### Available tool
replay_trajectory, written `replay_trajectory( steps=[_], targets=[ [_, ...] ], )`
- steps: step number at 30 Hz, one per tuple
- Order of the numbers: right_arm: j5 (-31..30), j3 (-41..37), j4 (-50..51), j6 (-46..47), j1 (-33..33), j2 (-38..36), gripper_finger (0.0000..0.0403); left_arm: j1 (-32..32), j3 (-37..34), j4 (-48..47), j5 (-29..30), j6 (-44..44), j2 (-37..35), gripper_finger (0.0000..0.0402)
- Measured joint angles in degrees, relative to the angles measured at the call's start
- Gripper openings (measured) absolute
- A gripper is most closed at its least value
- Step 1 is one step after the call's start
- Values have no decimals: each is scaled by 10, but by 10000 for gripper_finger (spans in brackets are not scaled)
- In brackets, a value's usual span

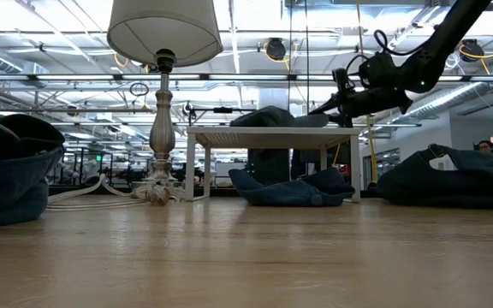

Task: Pick & Place hat
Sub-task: Stack the top gray cap on the gray cap on the shelf

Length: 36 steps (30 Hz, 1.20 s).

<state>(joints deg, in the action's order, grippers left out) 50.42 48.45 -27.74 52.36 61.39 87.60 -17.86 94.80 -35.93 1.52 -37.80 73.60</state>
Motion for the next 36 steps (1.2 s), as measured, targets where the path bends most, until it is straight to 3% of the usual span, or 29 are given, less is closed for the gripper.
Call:
replay_trajectory(
  steps=[6, 12, 18, 25, 36],
  targets=[
    [66, -1, -47, 62, -1, -40, 21, -3, 0, -2, -1, 0, 0, 154],
    [121, -1, 2, 82, -2, -95, 21, -3, 0, -4, -2, 0, 0, 154],
    [86, -23, 91, 36, -7, -112, 21, -3, 0, -4, -1, 5, 0, 154],
    [46, -83, 40, 53, -7, -113, 24, -3, 0, -4, 0, -1, 0, 154],
    [37, -100, 33, 76, 2, -112, 158, -11, 0, -3, -2, -2, 0, 154]
  ],
)
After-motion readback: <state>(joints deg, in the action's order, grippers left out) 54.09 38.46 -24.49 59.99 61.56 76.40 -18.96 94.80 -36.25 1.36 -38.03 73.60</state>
